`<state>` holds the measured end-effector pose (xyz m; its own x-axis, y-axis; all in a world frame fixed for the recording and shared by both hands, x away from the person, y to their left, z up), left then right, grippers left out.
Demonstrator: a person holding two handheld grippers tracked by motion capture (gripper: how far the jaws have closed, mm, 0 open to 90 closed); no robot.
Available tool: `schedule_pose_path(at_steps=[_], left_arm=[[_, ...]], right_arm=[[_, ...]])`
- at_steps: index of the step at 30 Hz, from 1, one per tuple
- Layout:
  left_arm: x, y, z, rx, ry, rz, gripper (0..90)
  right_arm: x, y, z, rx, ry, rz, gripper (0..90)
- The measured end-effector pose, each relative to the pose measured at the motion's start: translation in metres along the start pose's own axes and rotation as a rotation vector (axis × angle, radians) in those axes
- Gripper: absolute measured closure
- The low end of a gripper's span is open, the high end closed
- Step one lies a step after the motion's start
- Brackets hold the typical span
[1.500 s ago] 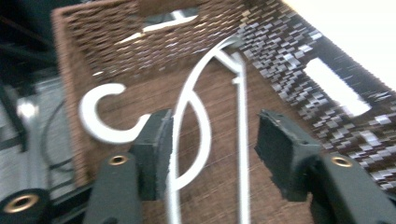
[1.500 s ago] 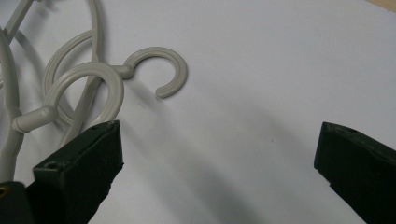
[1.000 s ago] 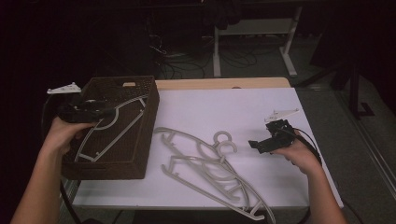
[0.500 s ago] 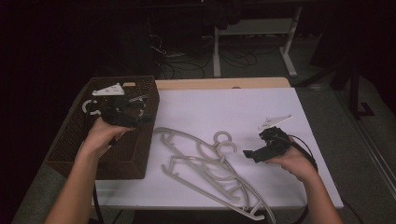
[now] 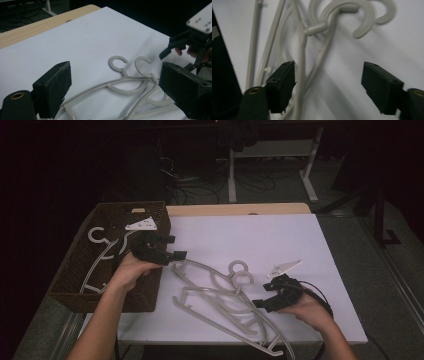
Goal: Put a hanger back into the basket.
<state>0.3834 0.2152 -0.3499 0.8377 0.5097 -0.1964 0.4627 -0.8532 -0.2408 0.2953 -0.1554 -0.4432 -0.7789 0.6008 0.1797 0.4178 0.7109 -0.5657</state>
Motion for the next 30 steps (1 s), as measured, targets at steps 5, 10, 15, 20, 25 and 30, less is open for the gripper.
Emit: schedule_pose_path(at_steps=[5,10,15,20,25,30], left_arm=[[-0.001,-0.001,0.002,0.000,-0.006,-0.001,10.6],[-0.003,0.000,0.002,0.003,-0.002,0.001,10.8],[-0.004,0.001,0.002,0.007,-0.001,0.002,11.0],[-0.004,0.001,0.003,0.007,-0.003,-0.001,11.2],[-0.004,0.001,0.003,0.010,0.000,-0.003,11.5],[-0.004,0.001,0.003,0.010,-0.002,-0.003,11.5]], right_arm=[[0.010,0.008,0.010,0.047,0.003,-0.057,41.2],[0.014,0.015,0.013,0.078,0.012,-0.092,51.6],[0.015,0.018,0.015,0.097,0.011,-0.088,60.7],[0.011,0.015,0.013,0.072,0.020,-0.090,71.7],[0.009,0.012,0.013,0.084,0.030,-0.093,64.8],[0.014,0.017,0.017,0.129,0.008,-0.082,64.6]])
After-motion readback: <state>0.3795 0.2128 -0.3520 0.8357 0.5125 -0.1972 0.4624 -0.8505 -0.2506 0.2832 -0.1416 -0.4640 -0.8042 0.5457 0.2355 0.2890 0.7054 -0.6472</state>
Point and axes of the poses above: each handheld gripper's, and its own axes: y roughly forward along the jaws, z roughly out of its underside, x roughly to its left, the point moved 2 cm from there along y, roughly forward along the jaws, and after that the axes turned 15 degrees about -x, right-handed, at the moved point
